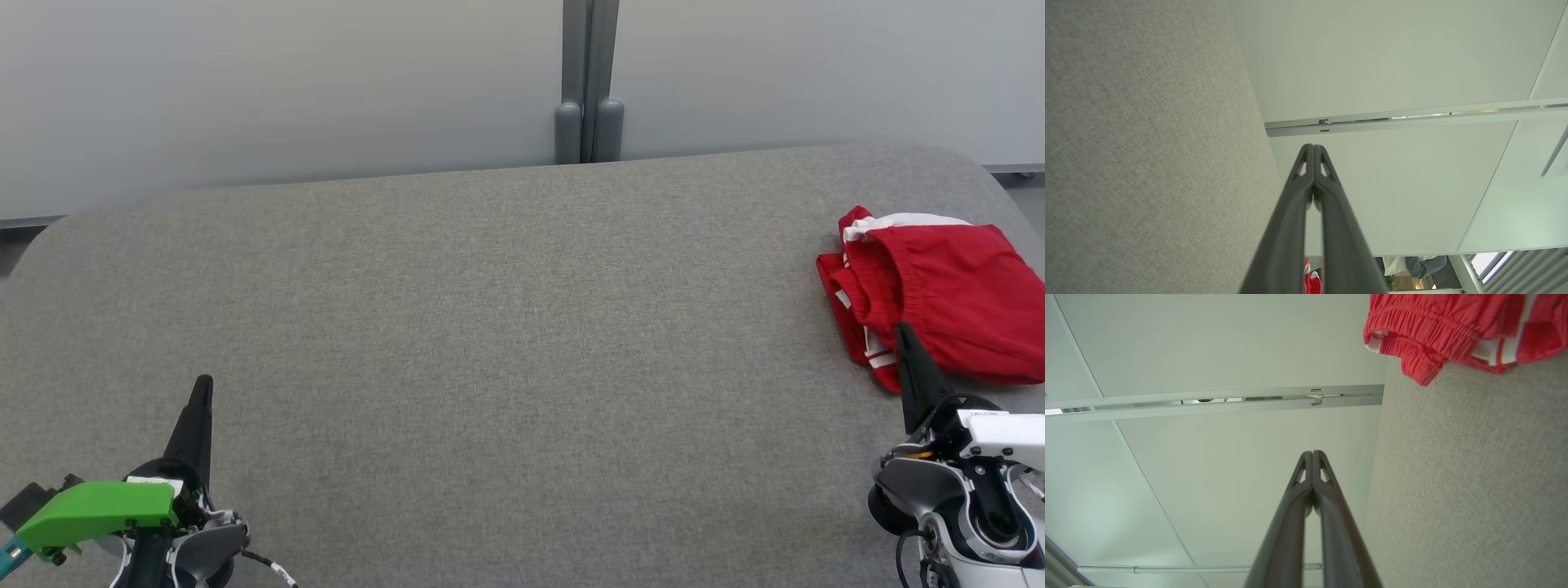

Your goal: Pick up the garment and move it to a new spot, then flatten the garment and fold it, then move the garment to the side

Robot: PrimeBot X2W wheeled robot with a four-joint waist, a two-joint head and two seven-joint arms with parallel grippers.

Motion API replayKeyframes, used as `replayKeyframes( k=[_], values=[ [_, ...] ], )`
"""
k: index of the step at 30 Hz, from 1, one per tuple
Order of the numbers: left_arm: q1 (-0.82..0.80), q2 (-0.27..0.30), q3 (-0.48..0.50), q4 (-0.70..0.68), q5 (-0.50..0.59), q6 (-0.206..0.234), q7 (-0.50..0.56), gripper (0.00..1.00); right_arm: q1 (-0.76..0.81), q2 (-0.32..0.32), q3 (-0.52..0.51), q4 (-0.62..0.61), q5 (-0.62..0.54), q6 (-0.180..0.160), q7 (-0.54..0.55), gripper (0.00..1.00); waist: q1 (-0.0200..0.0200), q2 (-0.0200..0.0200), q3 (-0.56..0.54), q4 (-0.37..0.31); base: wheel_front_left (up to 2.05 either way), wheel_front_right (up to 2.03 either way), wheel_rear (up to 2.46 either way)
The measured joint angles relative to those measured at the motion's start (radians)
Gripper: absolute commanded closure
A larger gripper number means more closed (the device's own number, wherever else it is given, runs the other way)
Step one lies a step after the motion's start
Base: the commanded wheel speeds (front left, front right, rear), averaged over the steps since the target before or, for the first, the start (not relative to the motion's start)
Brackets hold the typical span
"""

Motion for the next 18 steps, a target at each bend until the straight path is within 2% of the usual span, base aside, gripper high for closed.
replayKeyframes(
  k=[18],
  values=[
    [0.000,0.000,0.000,-0.001,0.000,0.000,0.000,1.00,0.000,0.000,0.000,-0.001,0.000,0.000,0.000,1.00,0.0000,0.0000,0.000,0.000,0.00,0.00,0.00]
  ],
)
